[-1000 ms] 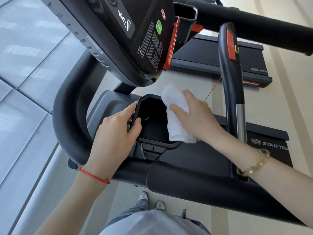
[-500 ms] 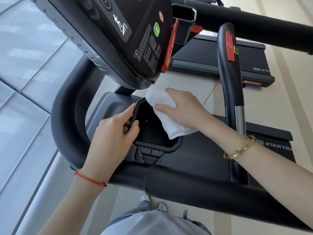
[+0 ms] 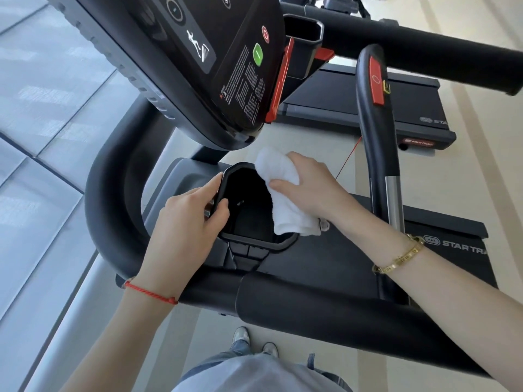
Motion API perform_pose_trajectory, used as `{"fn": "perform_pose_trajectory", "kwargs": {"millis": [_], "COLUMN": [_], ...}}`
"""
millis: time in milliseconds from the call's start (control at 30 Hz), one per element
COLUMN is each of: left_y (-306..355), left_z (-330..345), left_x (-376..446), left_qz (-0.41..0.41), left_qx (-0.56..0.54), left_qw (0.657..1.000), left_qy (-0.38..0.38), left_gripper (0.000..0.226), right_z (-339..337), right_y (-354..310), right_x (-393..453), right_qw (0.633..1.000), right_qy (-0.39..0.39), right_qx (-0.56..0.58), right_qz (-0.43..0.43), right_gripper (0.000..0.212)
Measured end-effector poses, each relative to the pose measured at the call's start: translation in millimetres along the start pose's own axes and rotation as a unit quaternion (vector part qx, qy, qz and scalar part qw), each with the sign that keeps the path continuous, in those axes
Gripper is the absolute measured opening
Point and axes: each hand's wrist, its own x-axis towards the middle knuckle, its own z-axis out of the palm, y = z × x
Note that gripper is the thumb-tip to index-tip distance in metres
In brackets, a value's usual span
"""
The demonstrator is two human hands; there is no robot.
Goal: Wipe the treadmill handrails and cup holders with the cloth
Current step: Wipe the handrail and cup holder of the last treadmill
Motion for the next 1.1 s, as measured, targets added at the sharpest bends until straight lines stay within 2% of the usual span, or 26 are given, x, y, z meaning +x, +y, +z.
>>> {"fn": "perform_pose_trajectory", "kwargs": {"millis": [433, 667, 767, 833, 933, 1100], "left_y": [4, 12, 16, 19, 25, 30], "left_z": [0, -7, -9, -11, -12, -5], "left_x": [-3, -30, -47, -59, -77, -102], "left_qz": [0.007, 0.091, 0.100, 0.100, 0.123, 0.130], "left_qx": [0.015, 0.016, 0.020, 0.023, 0.020, 0.015], "left_qw": [0.999, 0.992, 0.989, 0.988, 0.986, 0.988], "left_qy": [0.033, 0.090, 0.110, 0.118, 0.113, 0.080], "left_gripper": [0.040, 0.032, 0.028, 0.027, 0.027, 0.028], "right_z": [-4, -14, -23, -32, -45, -44], "right_y": [10, 11, 9, 11, 12, 17], "right_x": [-41, -71, -90, -106, -133, -175], "right_qw": [1.000, 0.994, 0.991, 0.988, 0.985, 0.980], "right_qy": [0.010, 0.072, 0.081, 0.086, 0.077, 0.041], "right_qx": [0.005, 0.016, 0.009, -0.011, -0.055, -0.095], "right_qz": [-0.022, -0.082, -0.110, -0.124, -0.144, -0.170], "right_gripper": [0.041, 0.023, 0.015, 0.019, 0.030, 0.023]}}
